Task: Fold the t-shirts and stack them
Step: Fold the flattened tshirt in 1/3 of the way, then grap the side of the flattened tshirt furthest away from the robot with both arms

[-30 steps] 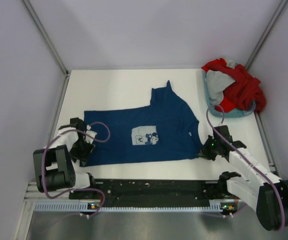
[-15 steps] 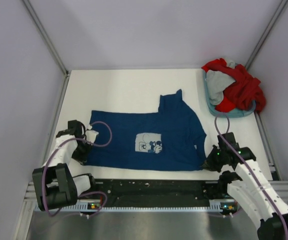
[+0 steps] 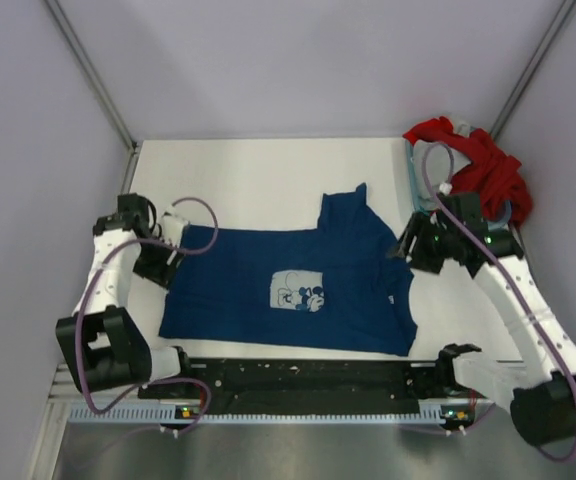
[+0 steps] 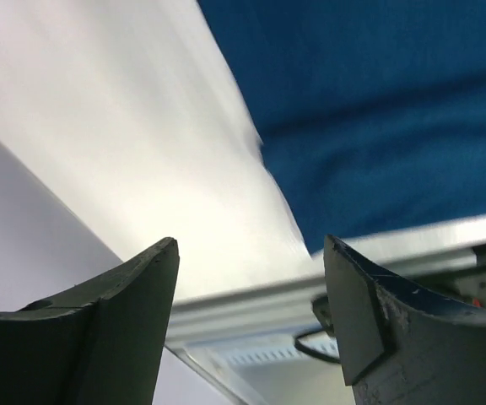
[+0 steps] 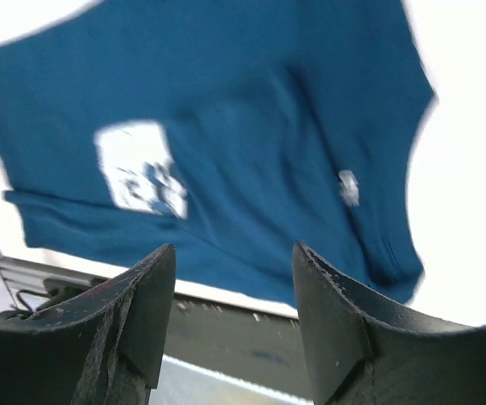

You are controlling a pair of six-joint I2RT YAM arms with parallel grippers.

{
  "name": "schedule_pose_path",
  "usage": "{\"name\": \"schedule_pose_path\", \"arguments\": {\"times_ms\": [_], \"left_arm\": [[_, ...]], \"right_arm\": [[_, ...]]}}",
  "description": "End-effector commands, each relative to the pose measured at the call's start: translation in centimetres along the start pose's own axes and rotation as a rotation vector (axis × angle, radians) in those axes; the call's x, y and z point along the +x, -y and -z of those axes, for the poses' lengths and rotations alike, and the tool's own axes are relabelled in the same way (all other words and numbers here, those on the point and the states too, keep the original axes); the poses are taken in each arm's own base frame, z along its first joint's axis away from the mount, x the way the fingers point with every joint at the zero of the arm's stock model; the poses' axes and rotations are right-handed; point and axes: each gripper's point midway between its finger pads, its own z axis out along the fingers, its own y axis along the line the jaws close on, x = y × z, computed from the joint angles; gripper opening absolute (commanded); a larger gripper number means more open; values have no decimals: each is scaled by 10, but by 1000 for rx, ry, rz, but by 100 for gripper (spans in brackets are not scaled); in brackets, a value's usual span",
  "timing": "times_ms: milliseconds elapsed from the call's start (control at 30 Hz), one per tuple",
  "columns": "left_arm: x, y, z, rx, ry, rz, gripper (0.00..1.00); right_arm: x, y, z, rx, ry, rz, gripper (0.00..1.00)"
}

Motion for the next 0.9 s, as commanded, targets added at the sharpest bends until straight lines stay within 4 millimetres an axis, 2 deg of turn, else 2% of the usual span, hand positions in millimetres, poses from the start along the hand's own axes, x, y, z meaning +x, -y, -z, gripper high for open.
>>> {"name": "schedule_pose_path", "arguments": {"times_ms": [0, 33, 133, 267, 333, 433, 500, 600, 733, 800, 867], "left_arm": [[-97, -34, 24, 40, 247, -1, 73], [-115, -37, 18, 82, 265, 11, 73], [-165, -48, 13, 168, 351, -24, 73], [-211, -75, -4, 178, 413, -172, 72], [-225, -91, -17, 141, 426, -253, 73], [-238, -99, -29, 123, 458, -414, 75], [-248, -94, -32, 146, 498, -473, 76], [-257, -84, -42, 170, 510, -527, 78], [-253, -72, -66, 253, 443, -567, 79], [-255, -72, -70, 284, 414, -572, 78], [-248, -70, -77, 326, 376, -580, 77]], "right_arm": [[-94, -87, -16, -240, 131, 294, 57], [-106, -91, -37, -223, 101, 316, 57], [-148, -114, -72, -237, 123, 368, 58], [-196, -122, -129, -176, 132, 416, 63], [-209, -127, -155, -167, 118, 424, 63], [-227, -129, -186, -150, 116, 414, 64], [-235, -123, -207, -113, 119, 408, 64], [-243, -118, -224, -83, 126, 425, 64], [-241, -118, -251, -109, 85, 426, 63], [-237, -118, -260, -126, 64, 411, 62], [-238, -118, -267, -132, 61, 398, 61]]}}
